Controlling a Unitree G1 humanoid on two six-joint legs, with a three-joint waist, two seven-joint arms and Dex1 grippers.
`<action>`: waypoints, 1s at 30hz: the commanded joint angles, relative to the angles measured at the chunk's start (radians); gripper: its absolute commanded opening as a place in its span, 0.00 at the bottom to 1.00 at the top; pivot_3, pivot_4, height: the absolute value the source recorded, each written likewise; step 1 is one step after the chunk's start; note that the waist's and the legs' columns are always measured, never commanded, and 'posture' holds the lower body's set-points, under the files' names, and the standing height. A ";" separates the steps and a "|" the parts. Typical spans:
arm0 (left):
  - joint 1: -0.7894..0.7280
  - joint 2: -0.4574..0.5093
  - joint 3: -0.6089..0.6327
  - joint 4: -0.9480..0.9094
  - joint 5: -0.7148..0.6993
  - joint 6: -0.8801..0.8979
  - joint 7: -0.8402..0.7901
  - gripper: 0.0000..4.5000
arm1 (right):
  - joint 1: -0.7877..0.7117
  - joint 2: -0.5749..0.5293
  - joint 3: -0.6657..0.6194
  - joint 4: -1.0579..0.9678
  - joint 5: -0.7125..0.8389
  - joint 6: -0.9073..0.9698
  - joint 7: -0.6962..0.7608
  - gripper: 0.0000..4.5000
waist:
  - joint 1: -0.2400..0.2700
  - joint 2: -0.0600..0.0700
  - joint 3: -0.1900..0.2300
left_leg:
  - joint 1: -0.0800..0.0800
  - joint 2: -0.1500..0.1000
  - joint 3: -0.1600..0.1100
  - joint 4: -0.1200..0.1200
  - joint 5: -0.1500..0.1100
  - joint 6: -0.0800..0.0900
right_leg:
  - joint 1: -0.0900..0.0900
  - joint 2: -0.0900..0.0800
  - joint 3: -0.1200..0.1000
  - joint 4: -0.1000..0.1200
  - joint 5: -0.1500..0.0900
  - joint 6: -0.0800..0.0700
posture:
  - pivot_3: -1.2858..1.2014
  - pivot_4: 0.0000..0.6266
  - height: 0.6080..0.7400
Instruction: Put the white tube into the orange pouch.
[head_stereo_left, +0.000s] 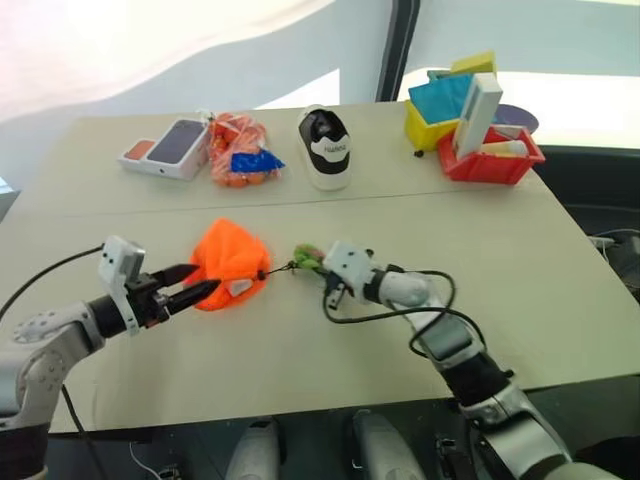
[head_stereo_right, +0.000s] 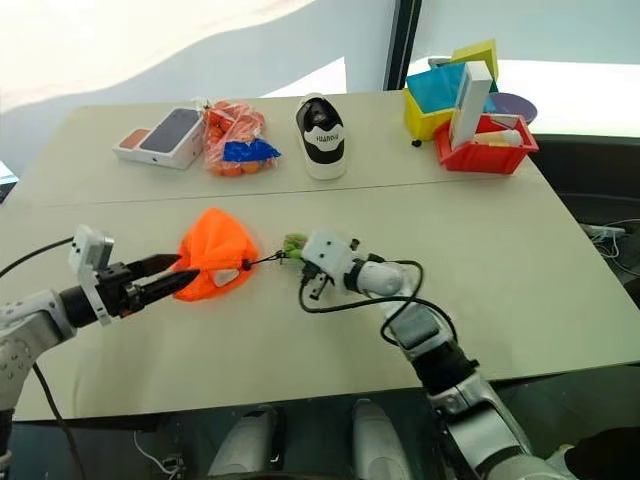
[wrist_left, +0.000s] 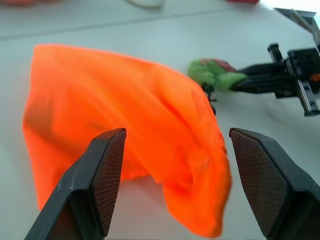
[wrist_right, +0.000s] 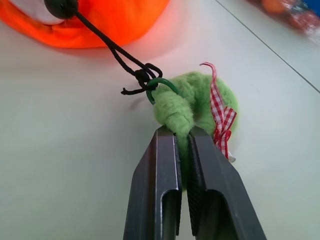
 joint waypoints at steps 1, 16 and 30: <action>-0.044 0.026 -0.007 -0.010 -0.002 -0.015 -0.019 0.78 | 0.031 -0.041 -0.095 -0.155 0.080 0.050 0.031 0.01 | -0.001 0.000 0.000 | 0.000 0.000 0.000 0.000 0.000 0.000 | 0.000 0.000 0.000 0.000 0.000 0.000 | 0.52 0.24 1.00; -0.298 0.028 -0.363 0.221 0.257 -0.225 -0.228 0.78 | 0.054 -0.076 -0.156 -0.267 0.164 0.092 0.030 0.01 | -0.004 0.000 0.000 | 0.000 0.000 0.000 -0.001 0.000 0.000 | 0.000 0.002 0.000 0.000 0.000 0.000 | 0.52 0.24 1.00; -0.578 -0.100 -0.574 0.509 0.443 -0.410 -0.426 0.78 | 0.042 -0.091 -0.154 -0.309 0.182 0.083 0.031 0.01 | -0.006 -0.001 0.000 | 0.000 0.000 0.000 0.000 0.000 0.000 | 0.000 0.002 0.000 0.000 0.002 0.004 | 0.52 0.24 1.00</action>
